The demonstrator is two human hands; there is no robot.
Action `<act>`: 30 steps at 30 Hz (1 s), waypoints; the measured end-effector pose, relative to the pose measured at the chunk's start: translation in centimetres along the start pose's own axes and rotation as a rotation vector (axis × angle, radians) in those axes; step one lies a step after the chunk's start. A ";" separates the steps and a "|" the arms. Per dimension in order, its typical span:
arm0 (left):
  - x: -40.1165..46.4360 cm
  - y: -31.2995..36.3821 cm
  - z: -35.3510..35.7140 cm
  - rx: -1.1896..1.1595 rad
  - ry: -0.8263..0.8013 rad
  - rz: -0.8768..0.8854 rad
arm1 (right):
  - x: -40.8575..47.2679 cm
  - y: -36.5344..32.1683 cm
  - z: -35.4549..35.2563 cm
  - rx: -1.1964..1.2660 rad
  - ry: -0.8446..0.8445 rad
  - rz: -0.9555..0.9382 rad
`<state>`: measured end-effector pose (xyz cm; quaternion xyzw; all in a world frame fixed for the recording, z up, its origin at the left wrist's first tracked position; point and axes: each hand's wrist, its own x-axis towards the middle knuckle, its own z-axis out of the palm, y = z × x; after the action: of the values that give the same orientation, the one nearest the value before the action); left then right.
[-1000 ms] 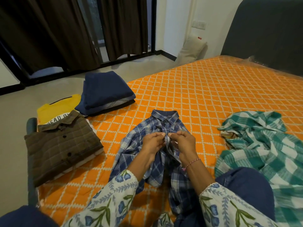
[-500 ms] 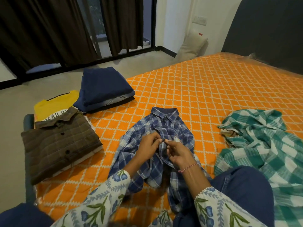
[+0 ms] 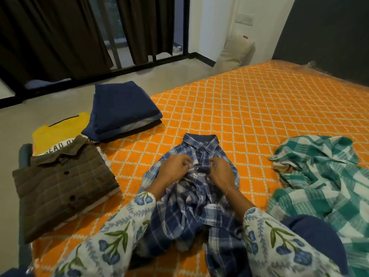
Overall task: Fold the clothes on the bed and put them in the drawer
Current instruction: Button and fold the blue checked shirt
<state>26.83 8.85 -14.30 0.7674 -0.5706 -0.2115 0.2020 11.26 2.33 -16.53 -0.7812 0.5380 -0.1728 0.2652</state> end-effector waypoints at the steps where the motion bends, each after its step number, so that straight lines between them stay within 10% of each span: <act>1: 1.2 -0.4 -0.2 0.013 0.042 -0.031 | 1.2 0.5 -0.2 -0.045 0.013 0.020; 19: 12.9 -4.3 3.8 0.354 -0.073 -0.417 | 13.1 5.5 3.3 -0.257 -0.037 0.363; 30: 12.8 -5.7 -4.1 -0.409 0.102 -0.290 | 15.2 5.1 -3.4 0.293 0.073 0.261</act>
<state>36.94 -1.61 -15.27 0.7942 -0.3888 -0.3101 0.3491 11.04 -14.09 -17.14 -0.6511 0.6133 -0.2416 0.3764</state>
